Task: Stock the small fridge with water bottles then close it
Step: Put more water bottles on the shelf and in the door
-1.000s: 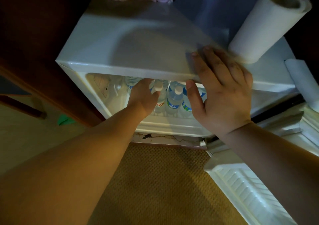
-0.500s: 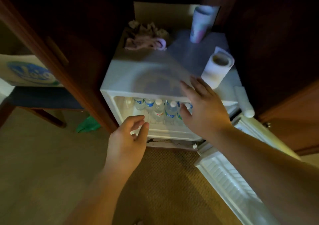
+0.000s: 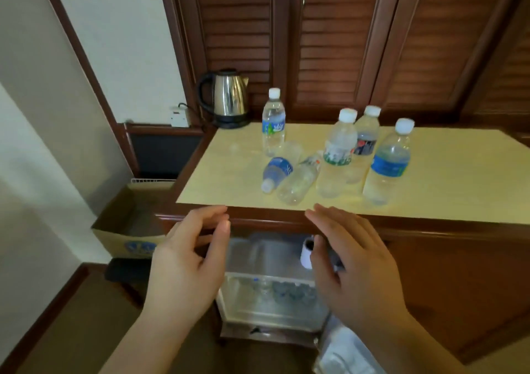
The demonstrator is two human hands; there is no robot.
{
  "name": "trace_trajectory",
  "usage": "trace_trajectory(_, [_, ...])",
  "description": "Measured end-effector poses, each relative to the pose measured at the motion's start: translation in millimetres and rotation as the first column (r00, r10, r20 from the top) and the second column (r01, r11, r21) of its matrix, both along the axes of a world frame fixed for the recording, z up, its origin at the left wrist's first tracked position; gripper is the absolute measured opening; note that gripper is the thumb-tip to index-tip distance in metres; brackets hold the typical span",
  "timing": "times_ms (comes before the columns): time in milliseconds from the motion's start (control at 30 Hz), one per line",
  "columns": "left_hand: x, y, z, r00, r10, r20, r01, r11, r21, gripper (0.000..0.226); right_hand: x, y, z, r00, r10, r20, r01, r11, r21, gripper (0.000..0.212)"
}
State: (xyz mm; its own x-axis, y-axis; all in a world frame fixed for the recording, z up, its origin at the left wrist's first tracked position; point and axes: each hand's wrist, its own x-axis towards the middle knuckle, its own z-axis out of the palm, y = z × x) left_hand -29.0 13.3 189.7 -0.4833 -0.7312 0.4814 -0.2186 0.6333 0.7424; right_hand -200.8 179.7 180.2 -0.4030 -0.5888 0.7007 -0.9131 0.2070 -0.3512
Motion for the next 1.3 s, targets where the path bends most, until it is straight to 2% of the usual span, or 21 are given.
trace_trajectory(67, [-4.9, 4.6, 23.9, 1.000, -0.010, -0.008, 0.010, 0.998, 0.064, 0.026, -10.5, 5.8, 21.7, 0.999, 0.010, -0.035, -0.010, 1.000, 0.002, 0.038])
trace_trajectory(167, [-18.8, 7.8, 50.8, 1.000, -0.025, 0.014, 0.024, 0.995, 0.094, 0.026, -27.6, 6.4, 51.2, 0.999, -0.050, 0.001, 0.050, 0.998, 0.036, 0.040])
trace_trajectory(367, [-73.5, -16.7, 55.0, 0.973, -0.101, 0.208, 0.073, 0.987, 0.141, 0.030, -59.1, -31.9, 74.7, 0.990, -0.105, 0.091, 0.067, 0.935, 0.349, 0.048])
trace_trajectory(533, [-124.3, -53.6, 50.4, 0.948, -0.149, 0.282, 0.117, 0.985, 0.126, 0.033, -91.0, -67.1, 83.1, 0.981, -0.184, 0.063, 0.160, 0.948, 0.274, 0.041])
trace_trajectory(600, [-143.7, -73.0, 49.0, 0.942, -0.147, 0.303, 0.123, 0.988, 0.096, 0.034, -106.3, -83.5, 91.1, 0.979, -0.191, 0.066, 0.164, 0.943, 0.289, 0.043])
trace_trajectory(800, [-184.0, -117.2, 18.1, 0.799, -0.194, 0.569, 0.110, 0.978, 0.179, 0.049, -127.9, -131.1, 91.3, 0.976, -0.216, 0.031, 0.188, 0.907, 0.378, 0.043])
trace_trajectory(900, [-189.3, -128.7, -4.1, 0.761, -0.227, 0.608, 0.104, 0.968, 0.230, 0.053, -137.3, -155.7, 94.5, 0.959, -0.262, 0.103, 0.195, 0.881, 0.432, 0.043])
trace_trajectory(1033, [-198.3, -139.7, -20.3, 0.781, -0.252, 0.571, 0.093, 0.952, 0.293, 0.050, -145.1, -194.0, 85.2, 0.925, -0.341, 0.165, 0.182, 0.781, 0.597, 0.036])
trace_trajectory(1133, [-200.4, -145.0, -23.7, 0.798, -0.260, 0.544, 0.088, 0.943, 0.321, 0.039, -158.8, -226.4, 73.1, 0.865, -0.474, 0.166, 0.223, 0.659, 0.718, 0.038])
trace_trajectory(1300, [-180.5, -157.3, -15.1, 0.816, -0.224, 0.532, 0.074, 0.954, 0.289, 0.030, -192.3, -268.9, 51.0, 0.743, -0.653, 0.147, 0.292, 0.514, 0.807, 0.044])
